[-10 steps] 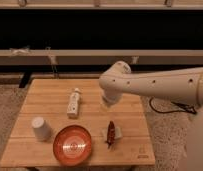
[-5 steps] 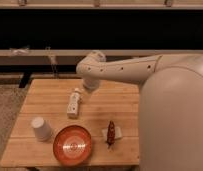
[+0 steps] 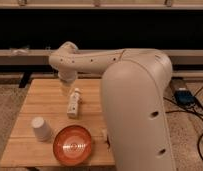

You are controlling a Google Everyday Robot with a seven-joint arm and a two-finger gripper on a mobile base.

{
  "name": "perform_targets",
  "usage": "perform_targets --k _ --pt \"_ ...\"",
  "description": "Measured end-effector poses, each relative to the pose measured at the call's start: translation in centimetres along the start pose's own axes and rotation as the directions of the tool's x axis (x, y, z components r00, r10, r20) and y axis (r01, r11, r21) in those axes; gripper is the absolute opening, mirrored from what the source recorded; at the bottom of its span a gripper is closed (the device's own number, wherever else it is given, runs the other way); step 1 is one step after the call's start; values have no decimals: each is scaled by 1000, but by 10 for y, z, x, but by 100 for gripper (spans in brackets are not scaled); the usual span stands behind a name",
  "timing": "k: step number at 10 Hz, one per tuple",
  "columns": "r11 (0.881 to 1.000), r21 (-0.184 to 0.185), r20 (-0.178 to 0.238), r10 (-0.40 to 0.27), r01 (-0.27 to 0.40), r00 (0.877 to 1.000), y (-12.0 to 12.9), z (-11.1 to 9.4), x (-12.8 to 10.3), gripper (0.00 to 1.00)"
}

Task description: Move the arm in a circular motion

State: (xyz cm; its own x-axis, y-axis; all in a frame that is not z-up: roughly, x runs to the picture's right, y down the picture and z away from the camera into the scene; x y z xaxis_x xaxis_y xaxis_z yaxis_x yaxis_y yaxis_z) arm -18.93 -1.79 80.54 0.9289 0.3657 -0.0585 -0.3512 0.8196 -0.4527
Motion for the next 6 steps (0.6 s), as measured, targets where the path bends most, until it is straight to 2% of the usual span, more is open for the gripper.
perform_targets --k 2,6 --pt "994 -29 20 -101 101 995 38 -2 -60 73" --pt "969 -82 50 -230 233 972 125 -15 -110 73"
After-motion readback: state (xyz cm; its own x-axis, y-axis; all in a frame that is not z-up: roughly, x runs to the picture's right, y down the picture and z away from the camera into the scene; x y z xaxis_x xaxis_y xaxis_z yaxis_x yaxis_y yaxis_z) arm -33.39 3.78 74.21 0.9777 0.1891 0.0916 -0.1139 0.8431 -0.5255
